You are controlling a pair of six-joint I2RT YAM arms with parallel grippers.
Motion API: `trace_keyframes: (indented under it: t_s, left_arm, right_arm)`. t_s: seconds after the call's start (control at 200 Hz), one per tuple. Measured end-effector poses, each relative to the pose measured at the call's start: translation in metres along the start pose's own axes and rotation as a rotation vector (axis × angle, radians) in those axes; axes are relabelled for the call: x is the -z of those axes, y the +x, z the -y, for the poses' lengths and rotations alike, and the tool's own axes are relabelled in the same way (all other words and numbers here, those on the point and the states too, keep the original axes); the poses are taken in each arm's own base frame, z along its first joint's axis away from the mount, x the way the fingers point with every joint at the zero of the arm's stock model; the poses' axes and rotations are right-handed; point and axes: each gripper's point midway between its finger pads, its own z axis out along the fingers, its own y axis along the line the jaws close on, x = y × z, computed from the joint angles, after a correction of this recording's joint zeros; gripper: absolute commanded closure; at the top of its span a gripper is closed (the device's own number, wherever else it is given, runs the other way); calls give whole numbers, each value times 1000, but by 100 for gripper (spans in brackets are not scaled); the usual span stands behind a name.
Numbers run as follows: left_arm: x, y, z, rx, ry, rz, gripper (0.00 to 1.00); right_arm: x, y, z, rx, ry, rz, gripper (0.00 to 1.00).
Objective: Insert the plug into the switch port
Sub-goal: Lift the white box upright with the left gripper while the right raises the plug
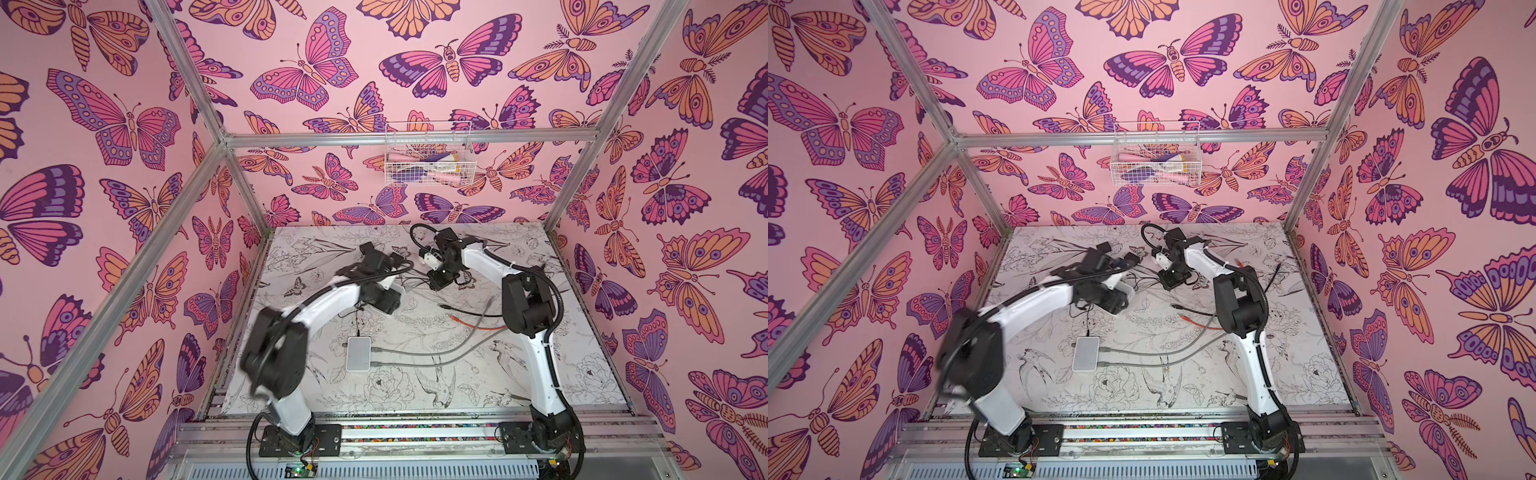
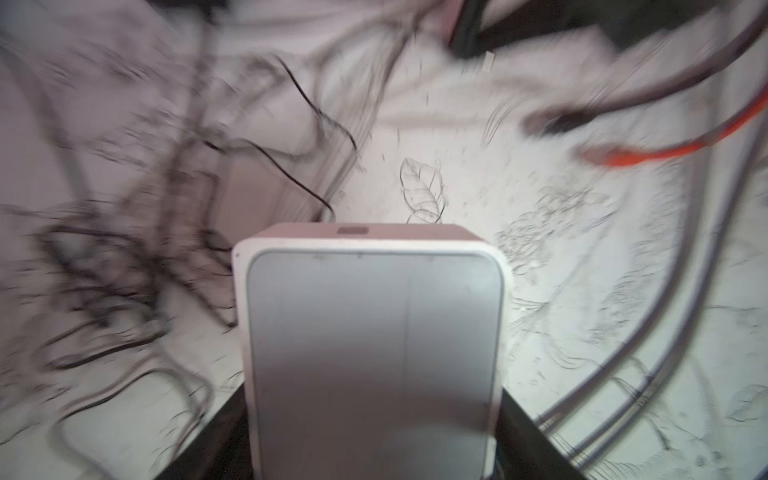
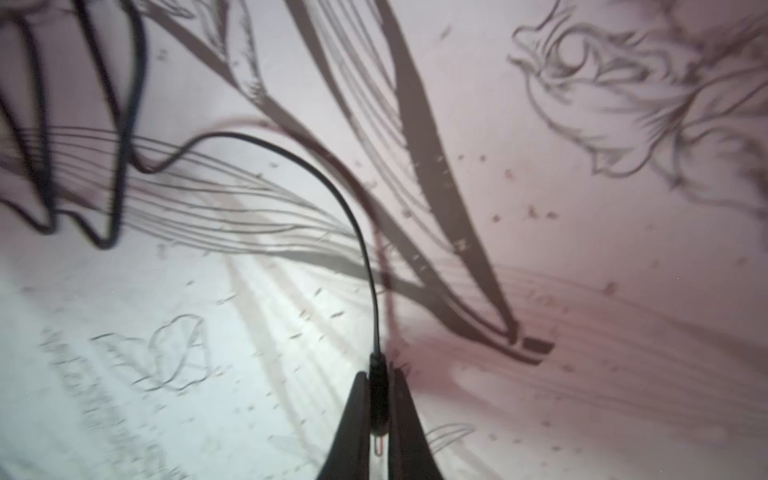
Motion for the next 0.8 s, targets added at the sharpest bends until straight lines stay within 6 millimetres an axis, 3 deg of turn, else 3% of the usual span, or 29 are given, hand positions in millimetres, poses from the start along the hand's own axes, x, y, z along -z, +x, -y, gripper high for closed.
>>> trace_keyframes:
  t_s: [0.015,0.025,0.05,0.125,0.19,0.24,0.281,0.391,0.446,0.521,0.691,0.802]
  left_arm:
    - [25,-15,3,-1,6,103,100]
    - [25,-15,3,-1,6,103,100]
    - [60,-34,8,-10,18,255,100]
    - [129,-64,33,-57,87,567,100]
    - [153,-66,51,-100,149,701,100]
    - [147,-57,60,-115,187,721,100]
    - [130,-41,64,-118,210,691,100]
    - [79,12,67,-88,250,559,100]
    - [67,30,67,-79,259,528,100]
    - [64,37,69,-78,278,526,100]
    - [81,19,80,-127,330,666,100]
    - [70,35,82,-161,360,733,100]
  right_arm:
    - [4,0,-3,-21,-27,20,100]
    - [6,-2,-5,-33,-47,35,100]
    - [15,-2,-8,-75,-101,76,100]
    - [49,-18,-13,-185,-261,254,100]
    - [84,-40,-12,-239,-373,436,100]
    - [110,-55,-17,-242,-462,555,100]
    - [127,-67,-26,-231,-532,630,100]
    - [170,-92,-68,-178,-763,799,100]
    - [188,-97,-91,-141,-859,838,100]
    - [205,-93,-119,-65,-934,869,100]
    - [231,-67,-178,85,-1007,886,100]
    - [248,-45,-208,192,-994,922,100]
